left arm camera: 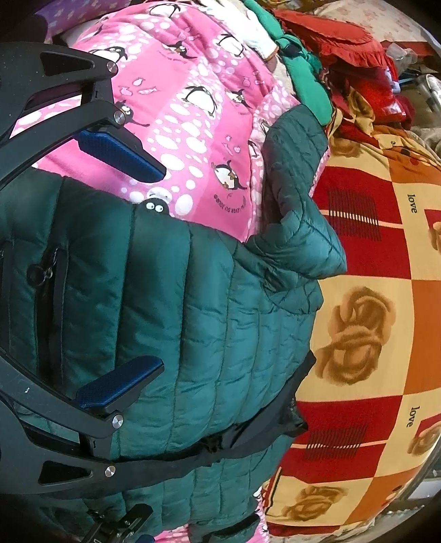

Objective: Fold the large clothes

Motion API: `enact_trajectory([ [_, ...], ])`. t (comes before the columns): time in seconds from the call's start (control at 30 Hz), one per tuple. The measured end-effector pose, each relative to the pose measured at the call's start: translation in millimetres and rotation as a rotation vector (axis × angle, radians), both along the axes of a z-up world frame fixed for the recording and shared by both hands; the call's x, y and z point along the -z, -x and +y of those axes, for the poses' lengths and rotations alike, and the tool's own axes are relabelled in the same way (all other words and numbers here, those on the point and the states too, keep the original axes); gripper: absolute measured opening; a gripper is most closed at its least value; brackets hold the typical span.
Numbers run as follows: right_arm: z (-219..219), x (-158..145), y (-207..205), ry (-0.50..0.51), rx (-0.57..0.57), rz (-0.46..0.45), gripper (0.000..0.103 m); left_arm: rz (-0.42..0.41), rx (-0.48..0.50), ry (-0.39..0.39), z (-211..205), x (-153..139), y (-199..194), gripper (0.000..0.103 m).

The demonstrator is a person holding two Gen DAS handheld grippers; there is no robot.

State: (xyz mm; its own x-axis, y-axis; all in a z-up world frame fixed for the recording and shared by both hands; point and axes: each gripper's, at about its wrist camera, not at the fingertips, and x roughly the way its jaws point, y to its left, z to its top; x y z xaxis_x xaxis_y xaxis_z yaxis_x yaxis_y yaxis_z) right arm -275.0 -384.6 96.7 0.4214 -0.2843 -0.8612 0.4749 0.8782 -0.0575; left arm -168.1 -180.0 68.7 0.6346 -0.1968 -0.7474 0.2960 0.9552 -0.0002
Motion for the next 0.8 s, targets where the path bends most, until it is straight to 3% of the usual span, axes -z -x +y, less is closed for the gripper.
enact_trajectory([
  [0.57,18,12,-40,-0.065,-0.066,0.01,0.103,-0.006,-0.051,0.004,22,-4,-36,0.102],
  [0.8,28,13,-58,-0.076,-0.117,0.003,0.103,-0.037,-0.132,0.049,71,-27,-90,0.102],
])
